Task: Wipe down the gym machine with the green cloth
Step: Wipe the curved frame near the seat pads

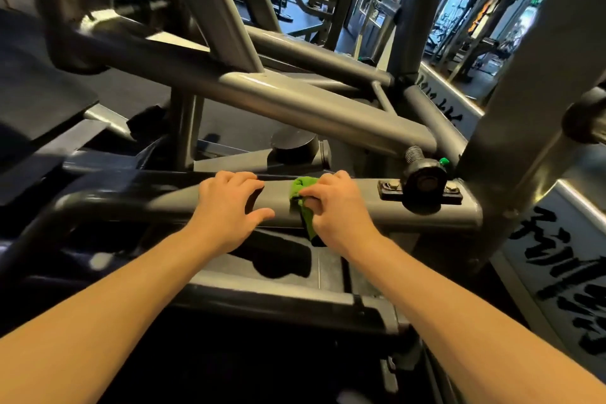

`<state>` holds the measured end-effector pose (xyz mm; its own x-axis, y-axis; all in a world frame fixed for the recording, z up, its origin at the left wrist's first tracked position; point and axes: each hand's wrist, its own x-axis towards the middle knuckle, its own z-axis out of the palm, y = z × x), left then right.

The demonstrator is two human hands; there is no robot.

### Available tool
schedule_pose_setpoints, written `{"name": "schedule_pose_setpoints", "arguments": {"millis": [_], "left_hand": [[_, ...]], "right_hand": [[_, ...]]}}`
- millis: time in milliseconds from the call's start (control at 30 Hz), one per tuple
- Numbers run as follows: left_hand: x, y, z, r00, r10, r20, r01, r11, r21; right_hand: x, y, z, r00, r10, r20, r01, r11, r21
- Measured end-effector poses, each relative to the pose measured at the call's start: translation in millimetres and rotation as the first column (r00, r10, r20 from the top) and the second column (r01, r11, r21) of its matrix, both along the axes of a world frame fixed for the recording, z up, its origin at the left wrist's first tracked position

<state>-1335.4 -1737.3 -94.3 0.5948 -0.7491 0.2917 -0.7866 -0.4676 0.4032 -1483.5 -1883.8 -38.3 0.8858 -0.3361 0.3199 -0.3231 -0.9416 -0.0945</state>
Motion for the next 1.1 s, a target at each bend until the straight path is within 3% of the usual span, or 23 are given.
{"name": "schedule_pose_setpoints", "arguments": {"millis": [233,467,533,700,800,867,967,1033,1100], "left_hand": [[7,-1,-6,0.999,-0.014,0.038,0.013,1.0,0.006],[5,1,-9,1.0,0.0,0.019,0.0,1.0,-0.022],[3,2,-10,1.0,-0.003,0.008,0.004,0.999,-0.033],[3,1,-8,1.0,-0.001,0.026,0.001,1.0,0.01],[4,1,-5,1.0,-0.005,0.029,0.005,1.0,0.023],[5,1,-4,1.0,-0.008,0.023,0.007,1.0,0.03],[5,0,-1,1.0,-0.001,0.012,0.0,0.999,0.038],[6,1,-1,1.0,-0.009,-0.005,0.009,0.999,0.04],[7,2,1,1.0,-0.024,-0.017,0.025,0.998,0.05]], "right_hand": [[-31,-48,27,0.953,-0.302,-0.03,0.292,0.939,-0.18],[21,20,2,0.996,-0.078,-0.049,0.075,0.995,-0.066],[11,4,10,0.993,-0.099,-0.069,0.096,0.994,-0.05],[-29,-52,30,0.948,-0.318,-0.02,0.303,0.92,-0.25],[-13,-43,23,0.936,-0.351,-0.04,0.327,0.903,-0.28],[8,-23,12,0.953,-0.3,-0.027,0.292,0.942,-0.168],[25,6,-3,0.994,-0.11,-0.012,0.109,0.993,-0.044],[18,-2,1,0.998,-0.046,-0.045,0.043,0.996,-0.078],[6,-28,13,0.987,-0.122,-0.103,0.102,0.977,-0.186]]}}
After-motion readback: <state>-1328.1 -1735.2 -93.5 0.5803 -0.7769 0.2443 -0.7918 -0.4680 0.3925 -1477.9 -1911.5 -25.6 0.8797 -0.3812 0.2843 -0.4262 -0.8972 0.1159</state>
